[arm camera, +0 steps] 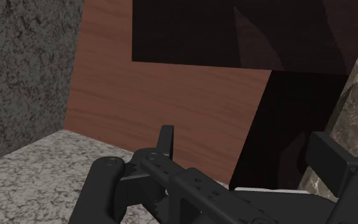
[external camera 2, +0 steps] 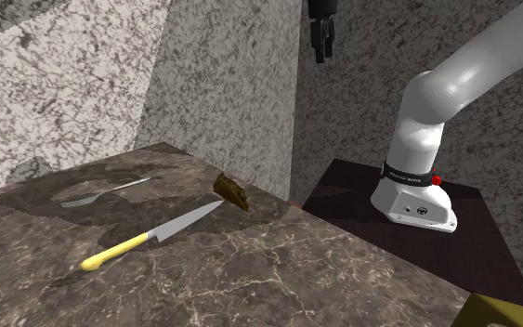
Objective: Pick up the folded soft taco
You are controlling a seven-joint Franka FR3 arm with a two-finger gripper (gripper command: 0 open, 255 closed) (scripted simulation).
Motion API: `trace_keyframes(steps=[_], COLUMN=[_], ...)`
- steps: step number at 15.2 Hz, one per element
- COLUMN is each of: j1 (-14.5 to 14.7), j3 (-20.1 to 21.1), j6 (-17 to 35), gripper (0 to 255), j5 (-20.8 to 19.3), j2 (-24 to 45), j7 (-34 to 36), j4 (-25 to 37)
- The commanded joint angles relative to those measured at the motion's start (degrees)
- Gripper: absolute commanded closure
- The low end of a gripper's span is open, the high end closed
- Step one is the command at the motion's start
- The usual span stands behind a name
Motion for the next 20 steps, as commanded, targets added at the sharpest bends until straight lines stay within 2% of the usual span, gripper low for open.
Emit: trace_keyframes(steps=[1,10,16,20], j1=[0.0,2.9,4.3,4.8], j3=[0.0,8.7,14.6,18.6], j6=[0.0,12.8,22.3,28.6], gripper=[0,0,0,0], j5=[0.0,7.0,10.1,10.7], j2=[0.0,5.9,14.0,21.0], j7=[0.0,12.6,20.9,26.6], j4=[0.0,-6.7,-7.6,-6.4])
